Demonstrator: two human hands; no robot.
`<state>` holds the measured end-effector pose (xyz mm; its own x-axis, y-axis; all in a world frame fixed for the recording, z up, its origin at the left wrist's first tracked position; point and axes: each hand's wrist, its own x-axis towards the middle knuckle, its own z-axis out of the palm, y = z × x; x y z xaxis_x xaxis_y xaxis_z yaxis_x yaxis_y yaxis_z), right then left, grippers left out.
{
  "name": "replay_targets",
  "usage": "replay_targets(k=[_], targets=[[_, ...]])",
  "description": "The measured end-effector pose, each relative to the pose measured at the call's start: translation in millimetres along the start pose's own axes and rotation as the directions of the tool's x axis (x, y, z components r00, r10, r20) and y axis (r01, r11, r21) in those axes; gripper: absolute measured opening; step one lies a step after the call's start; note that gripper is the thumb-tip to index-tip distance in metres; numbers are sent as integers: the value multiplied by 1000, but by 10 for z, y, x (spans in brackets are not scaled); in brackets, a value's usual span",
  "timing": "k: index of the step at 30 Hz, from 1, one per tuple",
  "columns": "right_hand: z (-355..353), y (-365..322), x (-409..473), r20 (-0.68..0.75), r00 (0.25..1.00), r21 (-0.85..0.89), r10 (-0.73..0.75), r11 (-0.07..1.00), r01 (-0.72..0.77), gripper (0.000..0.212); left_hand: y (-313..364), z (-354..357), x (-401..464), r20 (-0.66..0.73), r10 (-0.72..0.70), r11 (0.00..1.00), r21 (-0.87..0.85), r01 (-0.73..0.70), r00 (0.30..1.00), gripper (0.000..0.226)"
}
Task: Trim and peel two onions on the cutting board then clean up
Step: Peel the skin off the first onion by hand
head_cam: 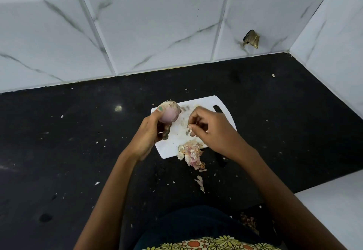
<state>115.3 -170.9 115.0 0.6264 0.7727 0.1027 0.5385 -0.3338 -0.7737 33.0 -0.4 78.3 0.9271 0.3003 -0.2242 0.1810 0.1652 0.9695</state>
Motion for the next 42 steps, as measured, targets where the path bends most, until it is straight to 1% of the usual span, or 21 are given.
replay_targets(k=[2,4,6,8,9,10,12,14,15,16,19,23,28,32,36,40,42], targets=[[-16,-59,22,-61,998,70,-18,997,22,14,14,11,-5,3,-23,1000,-19,23,1000,76],[-21,-78,32,-45,999,103,-16,994,20,7,20,19,-15,13,-31,999,-44,32,999,78],[-19,-74,31,-12,1000,79,-19,997,20,7,29,18,-22,20,-34,997,-66,36,999,84],[-24,-78,31,-2,1000,50,-29,998,29,10,27,14,-20,21,-28,996,-81,29,999,92],[-28,-91,32,-5,999,40,-40,998,40,13,30,16,-22,23,-22,996,-84,24,999,92],[-34,-104,35,-9,999,31,-52,998,53,18,37,18,-26,29,-19,996,-87,22,999,88],[-44,-134,51,-32,997,34,-68,997,69,22,41,23,-36,37,-21,996,-86,24,999,68],[-38,-166,69,-91,994,92,-58,994,66,17,43,36,-47,37,-20,998,-58,22,999,49],[-26,-179,81,-122,991,122,-47,991,62,13,45,43,-53,43,-10,999,-39,12,999,47],[-10,-194,94,-149,988,143,-35,988,57,13,49,53,-56,50,2,1000,-17,-2,999,47],[66,-202,131,-205,979,156,-18,986,51,25,73,82,-63,58,29,999,33,-31,998,43],[102,-203,150,-248,969,201,23,979,28,23,97,79,-63,68,91,993,68,-95,994,29],[45,-211,154,-218,975,258,54,966,4,23,110,95,-63,59,105,990,84,-110,993,32],[32,-167,147,-229,972,295,48,955,23,14,101,96,-72,63,104,991,74,-109,993,36],[39,-128,148,-241,970,286,46,958,25,13,100,102,-83,40,66,996,59,-69,997,45],[43,-113,145,-265,963,286,52,958,27,17,97,105,-95,25,44,999,16,-44,999,40],[50,-120,127,-271,962,286,33,957,47,16,91,99,-96,12,45,999,4,-45,999,39]])
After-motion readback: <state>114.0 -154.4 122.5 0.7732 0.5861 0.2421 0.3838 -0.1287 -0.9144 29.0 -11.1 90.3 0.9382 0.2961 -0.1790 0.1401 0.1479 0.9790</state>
